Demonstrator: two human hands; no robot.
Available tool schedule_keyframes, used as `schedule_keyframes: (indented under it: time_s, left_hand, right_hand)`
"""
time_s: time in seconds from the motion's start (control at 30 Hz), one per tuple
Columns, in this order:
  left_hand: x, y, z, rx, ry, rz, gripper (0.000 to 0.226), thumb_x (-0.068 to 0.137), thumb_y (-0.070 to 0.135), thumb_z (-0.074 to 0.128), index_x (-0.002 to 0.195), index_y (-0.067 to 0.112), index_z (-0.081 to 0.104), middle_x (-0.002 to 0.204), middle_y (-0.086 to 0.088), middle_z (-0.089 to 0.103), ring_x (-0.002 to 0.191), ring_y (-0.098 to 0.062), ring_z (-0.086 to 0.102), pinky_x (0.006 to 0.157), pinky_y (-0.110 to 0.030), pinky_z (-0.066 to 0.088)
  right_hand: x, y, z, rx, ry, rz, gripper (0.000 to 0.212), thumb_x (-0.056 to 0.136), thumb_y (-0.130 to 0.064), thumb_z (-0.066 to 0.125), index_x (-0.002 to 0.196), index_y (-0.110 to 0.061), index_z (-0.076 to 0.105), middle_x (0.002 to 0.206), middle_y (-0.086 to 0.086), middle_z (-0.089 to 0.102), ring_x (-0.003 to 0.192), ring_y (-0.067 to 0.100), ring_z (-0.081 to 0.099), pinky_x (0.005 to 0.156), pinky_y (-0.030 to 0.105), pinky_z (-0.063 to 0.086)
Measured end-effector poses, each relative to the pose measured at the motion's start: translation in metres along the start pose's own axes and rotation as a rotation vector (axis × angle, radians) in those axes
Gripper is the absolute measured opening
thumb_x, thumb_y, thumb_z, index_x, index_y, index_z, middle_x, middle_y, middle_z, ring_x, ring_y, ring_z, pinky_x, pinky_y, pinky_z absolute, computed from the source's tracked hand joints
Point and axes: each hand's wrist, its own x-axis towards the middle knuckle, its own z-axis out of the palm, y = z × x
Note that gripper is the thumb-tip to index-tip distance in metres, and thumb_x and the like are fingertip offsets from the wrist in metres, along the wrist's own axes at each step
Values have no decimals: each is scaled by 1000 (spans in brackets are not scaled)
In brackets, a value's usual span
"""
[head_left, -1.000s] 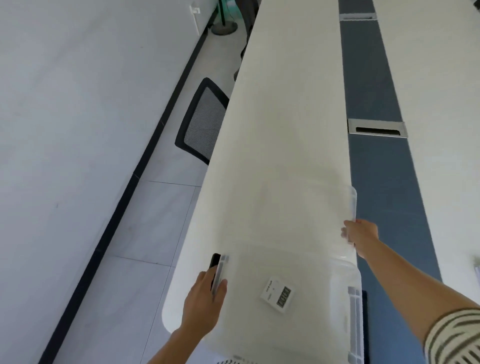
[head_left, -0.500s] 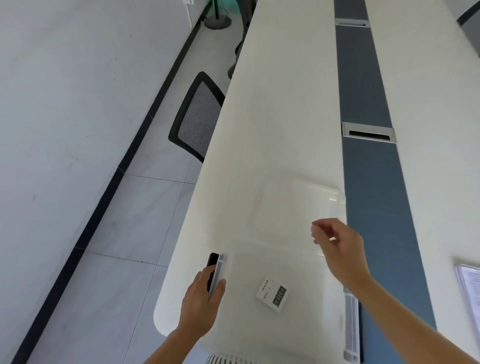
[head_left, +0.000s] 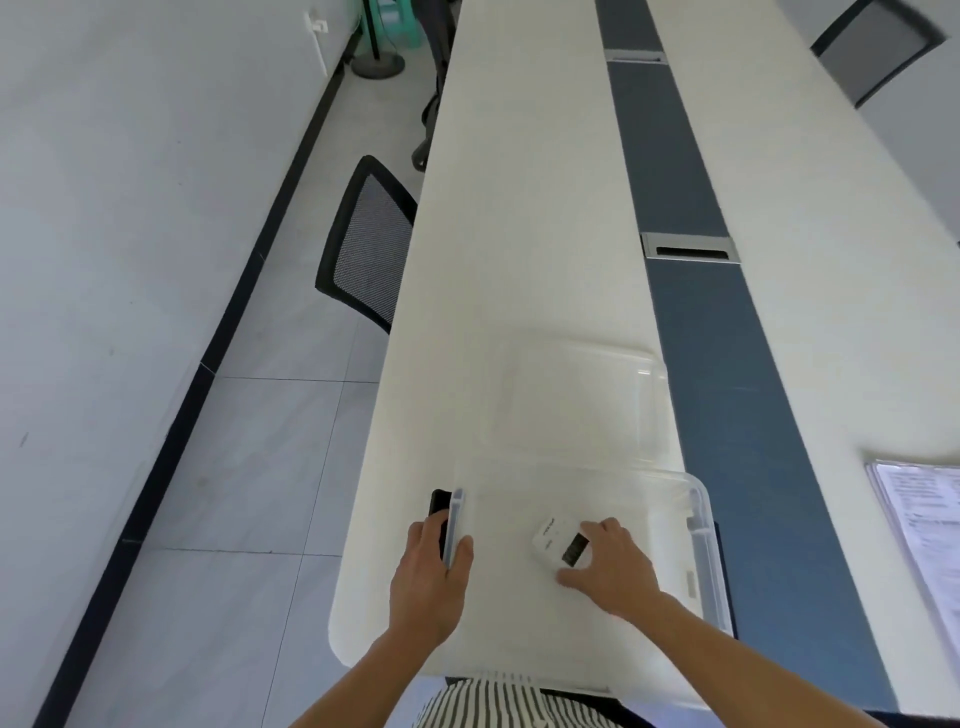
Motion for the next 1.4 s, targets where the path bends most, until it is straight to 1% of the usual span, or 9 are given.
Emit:
schedule_keyframes:
  time_s: [0.2,0.3,0.43,0.5,0.63,0.7,0.87,1.17,1.4]
  left_hand:
    - [-1,2,-12,95,91,119,61,85,53,36,139,24,33,139,-1,41,119,-19,45,96,-34,38]
    - [-3,24,-29,6,116,235,46,91,45,47,132,25,43,136,5,46,122,-13,43,102,-32,35]
    - [-14,74,-57,-196,-114,327,20,90,40,53,109,36,57,112,24,56,106,7,51,85,-4,40]
    - [-21,96,-65,-290,-210,345,25,87,47,52,105,34,63,109,25,61,104,11,53,83,-5,41]
    - [-31,119,-78,-331,-304,389,18,89,38,56,99,30,69,99,15,71,97,-3,64,88,-27,49]
    - [-37,122,-85,-322,-267,404,13,89,32,60,95,28,70,91,12,74,88,-6,66,80,-25,53]
    - [-52,124,-95,-300,-103,469,11,79,24,73,86,30,67,81,11,71,73,-11,64,63,-27,58]
    - [-58,128,-102,-296,-140,623,27,63,26,84,87,15,75,83,8,68,67,-13,64,59,-18,52]
    - [-60,131,-101,-314,-166,630,21,64,24,84,84,25,76,81,4,67,67,-13,63,60,-19,53]
  right_hand:
    - [-47,-3,-58,797,-77,60,69,68,-37,80,129,-20,52,106,2,65,94,17,62,76,32,51]
    - [-83,-8,-89,1038,-184,-41,58,68,-33,75,122,-16,61,101,7,72,90,20,66,70,36,53]
    - [-116,-13,-108,1375,-389,-202,57,71,-38,65,121,-10,63,119,23,64,93,30,63,67,36,50]
    - [-126,-19,-110,1436,-469,-287,62,74,-42,64,127,-10,58,122,28,60,93,30,62,68,35,51]
    - [-139,-32,-111,1460,-526,-372,57,77,-45,57,125,-14,60,116,28,62,88,29,61,68,35,50]
    - [-143,-38,-112,1430,-433,-342,51,82,-40,50,123,-12,61,113,26,65,87,32,63,66,35,50]
    - [-153,-57,-117,1159,55,-318,34,88,-39,55,116,-21,63,102,11,72,90,30,70,72,40,53]
    - [-155,-75,-117,1097,220,-377,19,89,-20,59,106,-17,66,94,8,74,88,28,69,73,42,56]
    - [-153,-72,-110,1083,246,-446,36,77,-22,59,112,-18,63,100,2,70,86,29,65,64,36,55]
